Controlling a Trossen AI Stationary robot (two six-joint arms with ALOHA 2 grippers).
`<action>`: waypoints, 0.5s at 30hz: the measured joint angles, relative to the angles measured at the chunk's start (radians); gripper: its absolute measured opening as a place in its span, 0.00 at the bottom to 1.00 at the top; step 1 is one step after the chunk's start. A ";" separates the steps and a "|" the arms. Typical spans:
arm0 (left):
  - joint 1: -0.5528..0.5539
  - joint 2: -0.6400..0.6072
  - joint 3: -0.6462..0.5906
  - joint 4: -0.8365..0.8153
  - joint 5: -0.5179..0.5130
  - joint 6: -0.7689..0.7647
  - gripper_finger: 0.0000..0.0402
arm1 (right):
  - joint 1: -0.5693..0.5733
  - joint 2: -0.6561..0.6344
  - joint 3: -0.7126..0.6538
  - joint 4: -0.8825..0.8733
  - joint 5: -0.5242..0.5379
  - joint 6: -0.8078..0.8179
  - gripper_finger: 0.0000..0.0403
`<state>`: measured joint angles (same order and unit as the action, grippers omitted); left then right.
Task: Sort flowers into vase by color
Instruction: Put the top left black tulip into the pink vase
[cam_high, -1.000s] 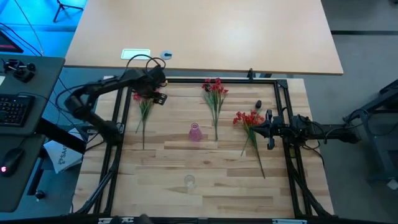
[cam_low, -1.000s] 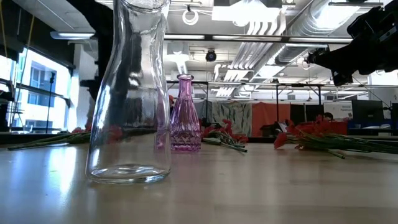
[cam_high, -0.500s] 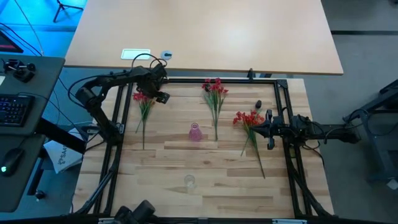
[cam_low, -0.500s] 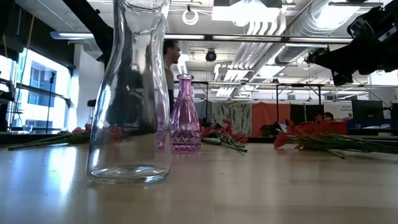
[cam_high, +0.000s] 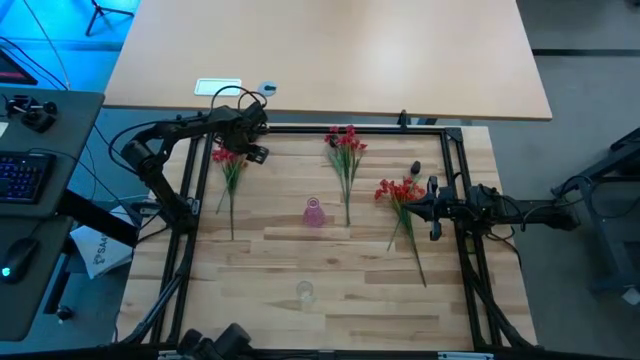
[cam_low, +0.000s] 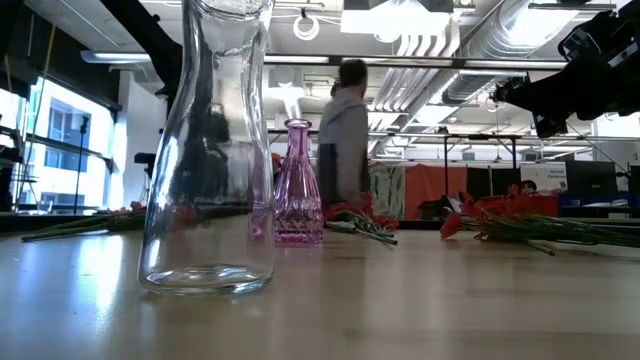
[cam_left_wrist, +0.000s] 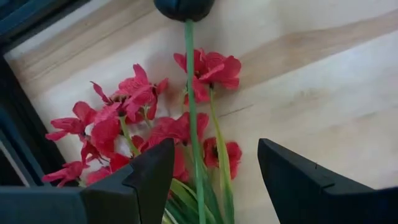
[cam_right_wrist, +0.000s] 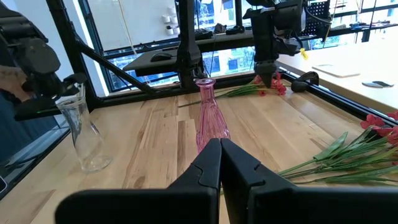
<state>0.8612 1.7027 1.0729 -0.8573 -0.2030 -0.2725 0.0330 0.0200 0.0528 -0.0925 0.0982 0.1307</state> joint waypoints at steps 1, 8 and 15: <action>-0.001 0.000 0.000 0.005 -0.002 -0.003 0.54 | 0.000 0.000 0.000 0.000 0.000 0.000 0.00; 0.014 0.001 0.000 0.047 -0.023 -0.058 0.42 | 0.000 0.000 0.000 0.000 0.000 0.000 0.00; 0.023 0.009 0.000 0.040 -0.025 -0.043 0.33 | 0.000 0.000 0.000 0.000 0.000 0.000 0.00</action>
<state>0.8845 1.7117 1.0729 -0.8170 -0.2280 -0.3153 0.0330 0.0202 0.0532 -0.0929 0.0982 0.1306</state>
